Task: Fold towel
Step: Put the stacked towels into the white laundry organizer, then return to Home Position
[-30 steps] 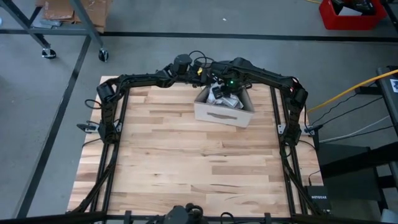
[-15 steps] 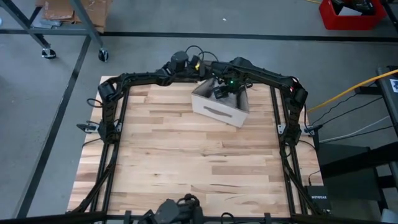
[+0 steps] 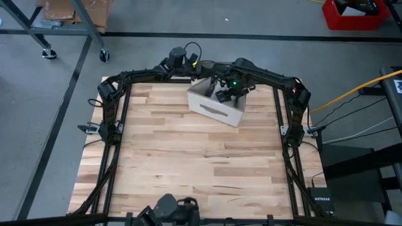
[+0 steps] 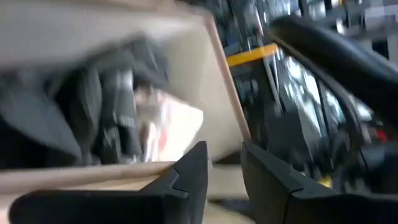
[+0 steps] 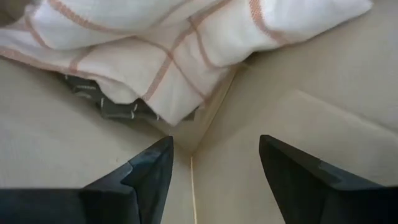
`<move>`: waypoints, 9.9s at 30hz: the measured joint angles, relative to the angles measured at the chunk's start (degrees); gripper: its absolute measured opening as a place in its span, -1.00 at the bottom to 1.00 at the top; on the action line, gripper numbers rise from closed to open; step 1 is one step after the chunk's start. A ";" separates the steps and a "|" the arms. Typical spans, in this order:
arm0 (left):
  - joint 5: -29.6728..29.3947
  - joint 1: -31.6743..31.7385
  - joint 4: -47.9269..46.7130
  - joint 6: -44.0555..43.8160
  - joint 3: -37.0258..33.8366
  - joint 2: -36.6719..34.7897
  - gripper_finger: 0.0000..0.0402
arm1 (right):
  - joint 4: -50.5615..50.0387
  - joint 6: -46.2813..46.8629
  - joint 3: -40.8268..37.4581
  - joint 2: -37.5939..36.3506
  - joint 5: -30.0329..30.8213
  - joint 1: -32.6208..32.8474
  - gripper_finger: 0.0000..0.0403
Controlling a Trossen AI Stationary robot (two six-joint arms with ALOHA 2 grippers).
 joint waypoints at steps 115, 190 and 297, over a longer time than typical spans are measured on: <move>-12.59 -0.31 -70.28 39.10 0.07 -48.78 -0.99 | 8.18 -18.69 28.76 13.74 -1.30 0.07 -0.90; 5.64 -0.62 -18.64 22.82 -60.29 -107.77 -0.99 | 24.57 -24.87 18.94 -28.63 5.70 40.92 -0.90; -17.50 -23.19 -13.54 40.24 -79.23 -107.55 -0.99 | 96.06 -12.33 -102.49 -73.68 3.68 40.87 -0.90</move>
